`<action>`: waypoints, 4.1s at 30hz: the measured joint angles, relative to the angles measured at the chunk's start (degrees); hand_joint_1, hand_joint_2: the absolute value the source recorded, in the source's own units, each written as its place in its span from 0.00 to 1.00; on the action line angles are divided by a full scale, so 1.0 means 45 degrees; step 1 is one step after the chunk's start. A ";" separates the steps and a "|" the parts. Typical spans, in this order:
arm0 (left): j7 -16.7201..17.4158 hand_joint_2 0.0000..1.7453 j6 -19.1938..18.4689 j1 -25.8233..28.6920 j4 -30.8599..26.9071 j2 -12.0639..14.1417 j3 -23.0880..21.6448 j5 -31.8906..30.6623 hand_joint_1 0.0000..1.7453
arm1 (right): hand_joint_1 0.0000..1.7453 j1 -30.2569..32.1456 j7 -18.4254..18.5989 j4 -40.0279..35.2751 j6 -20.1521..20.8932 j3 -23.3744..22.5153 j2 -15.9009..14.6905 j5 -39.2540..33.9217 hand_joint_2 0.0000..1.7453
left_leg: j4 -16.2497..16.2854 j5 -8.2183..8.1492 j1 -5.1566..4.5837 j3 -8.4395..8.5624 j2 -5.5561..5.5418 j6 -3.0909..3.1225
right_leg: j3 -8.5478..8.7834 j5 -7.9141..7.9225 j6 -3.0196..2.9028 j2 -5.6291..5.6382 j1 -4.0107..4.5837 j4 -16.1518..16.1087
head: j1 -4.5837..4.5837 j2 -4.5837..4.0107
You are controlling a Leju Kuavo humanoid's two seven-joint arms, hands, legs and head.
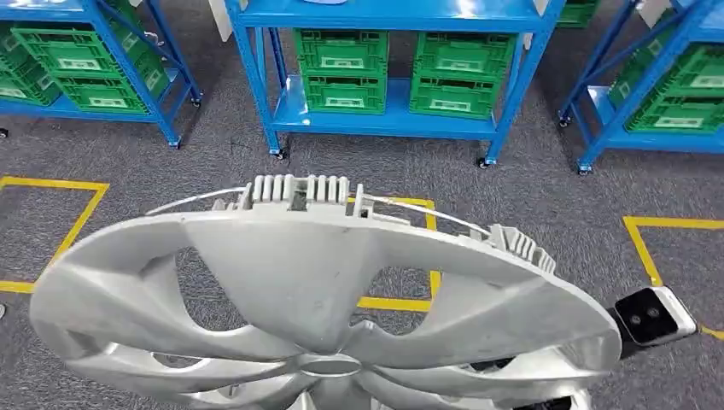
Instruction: Take the parts from the cabinet and place them on the table.
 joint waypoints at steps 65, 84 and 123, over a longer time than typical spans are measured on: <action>0.0010 1.00 0.0155 0.0262 -0.0364 0.0082 0.0063 -0.0019 0.00 | 0.95 -0.0220 0.0053 -0.0024 0.0058 0.0175 0.0049 -0.0024 1.00 | -0.0016 -0.0555 -0.0215 0.0369 -0.0152 -0.0001 | 0.0215 0.0460 -0.0723 -0.0129 0.0192 -0.0566 | 0.0058 0.0000; -0.0049 1.00 0.0219 0.0300 -0.0398 0.0126 0.0117 -0.0214 0.00 | 0.95 -0.0091 -0.0437 -0.0165 0.0155 0.0233 0.0053 0.0758 1.00 | -0.0592 -0.1220 0.0078 0.1701 -0.0147 0.0285 | -0.2511 -0.0573 -0.0381 -0.0072 0.0109 0.3504 | 0.0063 0.0000; -0.0087 1.00 0.0636 0.0703 -0.0826 0.0287 0.0136 0.0015 0.00 | 0.95 -0.0383 -0.0510 -0.0476 0.0092 0.0311 0.0301 0.1224 1.00 | -0.0208 -0.1064 -0.0017 0.1191 -0.1066 0.0035 | -0.0903 0.0950 -0.0234 0.0378 0.0109 0.0051 | 0.0024 0.0000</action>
